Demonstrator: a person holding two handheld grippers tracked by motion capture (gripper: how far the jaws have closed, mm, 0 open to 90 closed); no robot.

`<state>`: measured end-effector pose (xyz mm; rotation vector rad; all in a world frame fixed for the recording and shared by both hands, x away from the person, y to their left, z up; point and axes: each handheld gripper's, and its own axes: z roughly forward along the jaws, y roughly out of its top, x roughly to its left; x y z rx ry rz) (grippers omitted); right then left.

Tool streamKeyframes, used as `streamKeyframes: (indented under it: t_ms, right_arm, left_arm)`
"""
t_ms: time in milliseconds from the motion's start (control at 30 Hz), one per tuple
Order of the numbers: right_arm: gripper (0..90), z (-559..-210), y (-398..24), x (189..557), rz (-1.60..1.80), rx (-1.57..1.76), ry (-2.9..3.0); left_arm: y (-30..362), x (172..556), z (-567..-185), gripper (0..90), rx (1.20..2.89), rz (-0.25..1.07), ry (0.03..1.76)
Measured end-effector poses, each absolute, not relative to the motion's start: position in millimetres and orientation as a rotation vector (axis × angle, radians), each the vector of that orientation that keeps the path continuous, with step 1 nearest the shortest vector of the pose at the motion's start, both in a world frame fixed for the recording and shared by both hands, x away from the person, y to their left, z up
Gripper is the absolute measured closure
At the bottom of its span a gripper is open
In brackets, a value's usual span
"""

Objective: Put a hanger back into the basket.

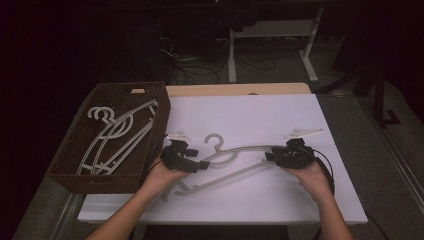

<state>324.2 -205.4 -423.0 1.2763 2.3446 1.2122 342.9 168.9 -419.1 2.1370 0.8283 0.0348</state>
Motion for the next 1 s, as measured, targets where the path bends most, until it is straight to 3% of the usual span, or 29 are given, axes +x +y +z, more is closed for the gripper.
streamKeyframes:
  t_ms: [133, 1000]
  right_arm:
    - [89.0, -425, -207, 328, 1.134, 1.266, 2.364]
    - [89.2, -443, -207, 330, 0.965, 1.217, 2.405]
  left_arm:
    - [171, 345, -420, 27.8, 2.126, 0.029, 0.840]
    - [167, 349, -433, 28.4, 2.199, 0.090, 0.854]
